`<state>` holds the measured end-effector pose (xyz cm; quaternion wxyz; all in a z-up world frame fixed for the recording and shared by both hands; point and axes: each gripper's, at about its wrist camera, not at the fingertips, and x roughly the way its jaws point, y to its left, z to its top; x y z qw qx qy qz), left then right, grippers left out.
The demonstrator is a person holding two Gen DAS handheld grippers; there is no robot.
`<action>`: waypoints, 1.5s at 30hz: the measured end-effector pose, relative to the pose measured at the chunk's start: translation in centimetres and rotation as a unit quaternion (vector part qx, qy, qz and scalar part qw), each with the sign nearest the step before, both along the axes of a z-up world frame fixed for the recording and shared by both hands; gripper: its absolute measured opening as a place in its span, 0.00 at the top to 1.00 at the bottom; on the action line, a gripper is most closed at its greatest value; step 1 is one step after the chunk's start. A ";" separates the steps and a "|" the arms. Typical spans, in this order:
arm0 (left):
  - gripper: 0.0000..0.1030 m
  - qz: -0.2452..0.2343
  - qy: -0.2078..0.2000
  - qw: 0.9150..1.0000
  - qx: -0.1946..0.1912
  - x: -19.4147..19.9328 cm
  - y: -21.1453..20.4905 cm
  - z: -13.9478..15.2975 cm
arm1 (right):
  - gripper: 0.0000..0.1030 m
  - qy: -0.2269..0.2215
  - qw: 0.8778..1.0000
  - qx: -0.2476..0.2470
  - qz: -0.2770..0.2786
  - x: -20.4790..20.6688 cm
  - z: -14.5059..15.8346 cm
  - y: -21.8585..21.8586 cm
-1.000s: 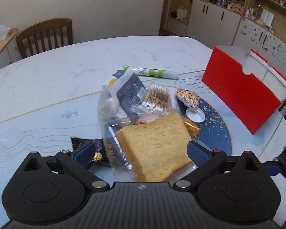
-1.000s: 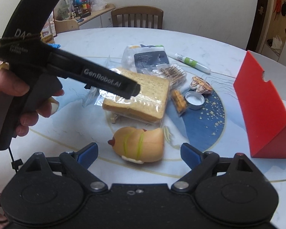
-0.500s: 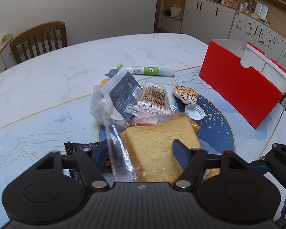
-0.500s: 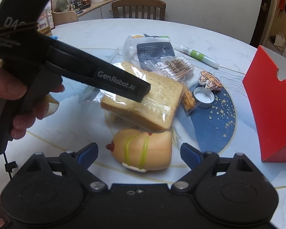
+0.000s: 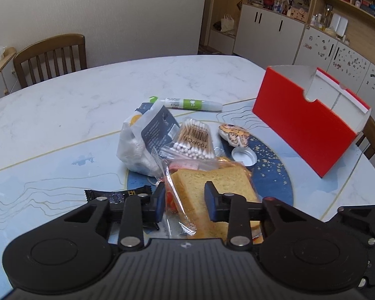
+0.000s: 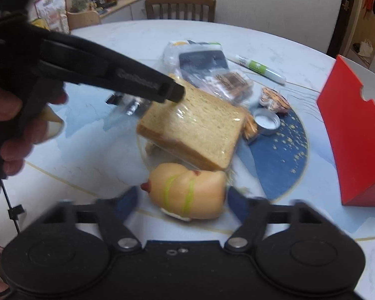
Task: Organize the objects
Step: 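Reach the right gripper to the sausage toy and close on it, then grasp the bagged toast with the left gripper while the right lifts the sausage toy, then carry both items over the red box and release them inside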
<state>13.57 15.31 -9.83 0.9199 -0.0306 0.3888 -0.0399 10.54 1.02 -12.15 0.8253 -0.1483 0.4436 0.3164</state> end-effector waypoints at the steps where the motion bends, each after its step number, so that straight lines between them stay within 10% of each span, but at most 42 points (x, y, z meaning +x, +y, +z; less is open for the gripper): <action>1: 0.73 -0.002 -0.003 1.000 0.001 -0.1 -0.2 0.1 | 0.42 0.003 1.000 0.003 -0.002 0.1 0.0 -0.3; 31: 0.90 0.008 -0.055 0.998 0.013 -1.9 -6.3 5.5 | 0.56 -0.091 0.990 0.085 -0.059 6.1 9.4 -15.9; 45: 0.90 0.017 -0.099 0.994 -0.041 0.9 -10.6 11.6 | 0.56 -0.106 0.987 0.076 -0.091 11.1 9.8 -22.7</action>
